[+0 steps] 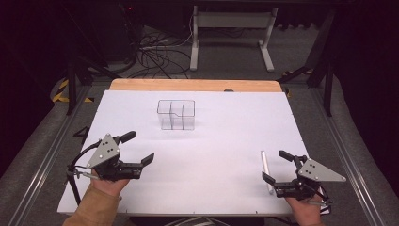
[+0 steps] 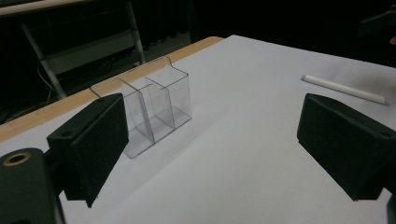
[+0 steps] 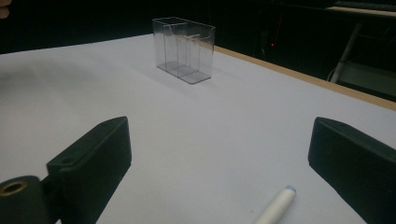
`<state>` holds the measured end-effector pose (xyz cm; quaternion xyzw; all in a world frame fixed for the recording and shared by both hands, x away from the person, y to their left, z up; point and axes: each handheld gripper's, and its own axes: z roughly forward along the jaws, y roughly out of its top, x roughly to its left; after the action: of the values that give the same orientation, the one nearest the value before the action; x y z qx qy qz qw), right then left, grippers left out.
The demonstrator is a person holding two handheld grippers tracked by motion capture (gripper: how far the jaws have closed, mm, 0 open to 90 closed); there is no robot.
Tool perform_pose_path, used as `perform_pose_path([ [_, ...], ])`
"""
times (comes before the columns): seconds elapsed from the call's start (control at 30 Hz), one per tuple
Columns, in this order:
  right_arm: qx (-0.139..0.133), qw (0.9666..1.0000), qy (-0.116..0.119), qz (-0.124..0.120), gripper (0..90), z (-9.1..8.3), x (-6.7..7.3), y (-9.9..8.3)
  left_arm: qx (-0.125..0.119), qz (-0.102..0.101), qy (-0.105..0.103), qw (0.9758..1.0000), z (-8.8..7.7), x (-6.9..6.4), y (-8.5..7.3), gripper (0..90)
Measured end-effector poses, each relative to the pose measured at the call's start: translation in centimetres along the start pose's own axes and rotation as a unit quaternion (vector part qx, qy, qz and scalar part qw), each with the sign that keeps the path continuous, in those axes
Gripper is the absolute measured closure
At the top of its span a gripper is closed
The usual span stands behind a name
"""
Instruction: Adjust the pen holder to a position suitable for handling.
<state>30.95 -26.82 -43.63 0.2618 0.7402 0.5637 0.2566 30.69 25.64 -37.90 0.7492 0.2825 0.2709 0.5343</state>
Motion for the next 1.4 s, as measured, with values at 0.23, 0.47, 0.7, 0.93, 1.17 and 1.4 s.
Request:
perform_pose_path([
  [0.23,-0.006,0.9999,-0.004,0.007,6.1,-0.5,-0.2,-0.1,0.007,0.002,-0.011,0.9999,1.8,0.8,1.1,10.7],
  [0.47,0.000,1.0000,-0.002,0.004,6.4,-0.3,-0.1,-0.1,0.004,-0.013,-0.040,0.9991,3.2,1.9,2.0,11.3],
  [0.7,-0.007,0.9999,0.000,0.012,6.5,-0.6,-0.4,-0.2,-0.009,-0.010,-0.044,0.9989,3.9,1.9,2.1,11.3],
  [0.93,-0.005,0.9999,0.005,0.011,6.5,-0.4,-0.3,-0.1,0.004,0.039,-0.075,0.9964,4.1,2.3,3.0,25.0],
  [1.17,-0.005,0.9999,0.008,0.013,6.6,-0.4,-0.3,-0.2,0.056,0.048,-0.107,0.9916,5.6,4.1,4.6,33.3],
  [1.4,-0.004,0.9998,0.012,0.013,6.8,-0.4,-0.4,-0.2,0.102,0.083,-0.112,0.9849,7.6,5.0,5.9,33.4],
])
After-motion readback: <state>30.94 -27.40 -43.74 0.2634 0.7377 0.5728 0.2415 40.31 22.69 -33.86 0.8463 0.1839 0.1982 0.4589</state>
